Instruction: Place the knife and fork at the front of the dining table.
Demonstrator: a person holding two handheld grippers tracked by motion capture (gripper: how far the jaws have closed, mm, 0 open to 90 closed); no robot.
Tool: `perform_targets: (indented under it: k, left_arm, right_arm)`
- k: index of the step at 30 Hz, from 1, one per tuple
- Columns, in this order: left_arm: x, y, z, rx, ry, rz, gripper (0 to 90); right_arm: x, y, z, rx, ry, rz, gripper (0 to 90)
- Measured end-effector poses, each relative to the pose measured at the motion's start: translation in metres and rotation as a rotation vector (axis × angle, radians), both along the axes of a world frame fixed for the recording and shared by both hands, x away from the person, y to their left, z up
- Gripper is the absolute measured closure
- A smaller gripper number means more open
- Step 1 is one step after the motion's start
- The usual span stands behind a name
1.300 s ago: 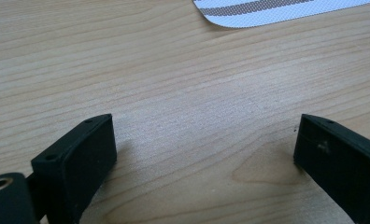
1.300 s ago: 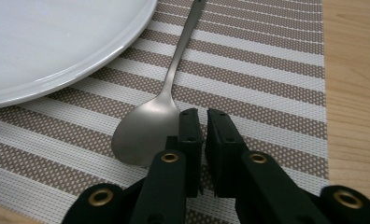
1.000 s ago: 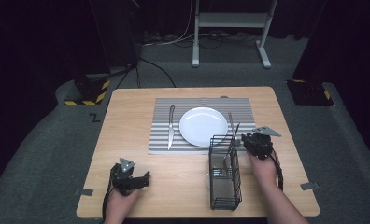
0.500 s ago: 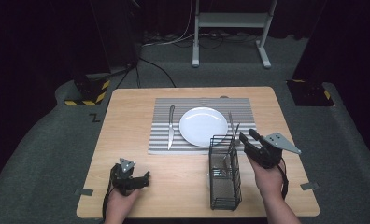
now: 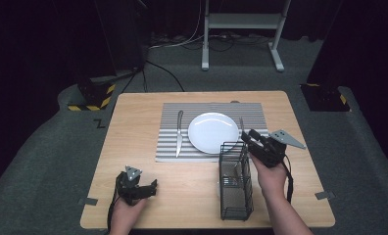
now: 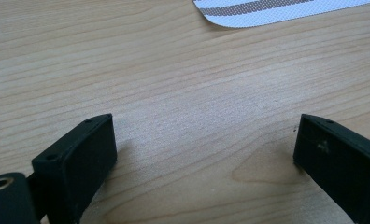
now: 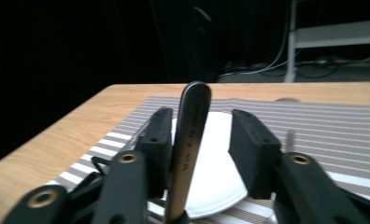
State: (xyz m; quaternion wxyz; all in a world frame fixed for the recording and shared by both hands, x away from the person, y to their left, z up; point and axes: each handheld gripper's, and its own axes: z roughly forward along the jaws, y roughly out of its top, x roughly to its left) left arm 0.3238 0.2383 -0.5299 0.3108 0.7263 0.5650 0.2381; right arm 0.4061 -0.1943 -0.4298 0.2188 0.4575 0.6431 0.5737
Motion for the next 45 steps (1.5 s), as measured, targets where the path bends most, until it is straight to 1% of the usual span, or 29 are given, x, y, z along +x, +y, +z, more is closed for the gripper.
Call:
perform_targets:
  k: [2,4,6,11,13,16,18,20,24,26,28,31,32,38,45]
  left_arm:
    - [0.000,0.000,0.000,0.000,-0.001,0.000,5.9]
    - [0.000,0.000,0.000,0.000,0.000,0.000,6.0]
    - [0.000,0.000,0.000,0.000,-0.001,0.000,6.0]
    - [0.000,0.000,0.000,0.000,0.000,0.000,6.0]
    - [0.000,0.000,0.000,0.000,-0.001,0.000,6.0]
    - [0.000,0.000,0.000,0.000,0.000,0.000,6.0]
    - [0.000,0.000,0.000,0.000,-0.001,0.000,6.0]
    - [0.000,0.000,0.000,0.000,0.000,0.000,6.0]
    - [0.000,0.000,0.000,0.000,-0.001,0.000,6.0]
    - [0.000,0.000,0.000,0.000,0.000,0.000,6.0]
    - [0.000,0.000,0.000,0.000,0.000,0.000,6.0]
    - [0.000,0.000,0.000,0.000,0.000,0.000,6.0]
    - [0.000,0.000,0.000,0.000,0.000,0.000,6.0]
    - [0.000,0.000,0.000,0.000,0.000,0.000,6.0]
    - [0.000,0.000,0.000,-0.001,0.000,0.000,6.0]
  right_arm:
    - [0.000,0.000,-0.001,0.020,0.006,0.021,68.9]
    - [-0.002,0.000,0.000,0.025,0.002,0.034,75.1]
    - [-0.005,0.002,0.002,0.016,-0.009,0.033,75.9]
    - [-0.012,0.003,0.005,0.035,-0.014,0.063,78.0]
    - [-0.016,0.004,0.007,0.042,-0.024,0.077,78.9]
    - [-0.023,0.006,0.011,0.050,-0.051,0.093,80.8]
    - [-0.029,0.008,0.015,0.043,-0.075,0.096,81.4]
    - [-0.034,0.010,0.020,0.043,-0.088,0.111,81.9]
    - [-0.045,0.014,0.032,0.045,-0.129,0.127,82.8]
    - [-0.051,0.015,0.039,0.039,-0.159,0.128,86.3]
    - [-0.056,0.016,0.046,0.037,-0.193,0.123,86.3]
    - [-0.061,0.020,0.054,0.000,-0.239,0.113,86.4]
    - [-0.062,0.020,0.055,-0.003,-0.249,0.113,86.3]
    - [-0.061,0.020,0.062,0.009,-0.265,0.105,86.4]
    - [-0.059,0.012,0.073,0.022,-0.287,0.080,86.4]
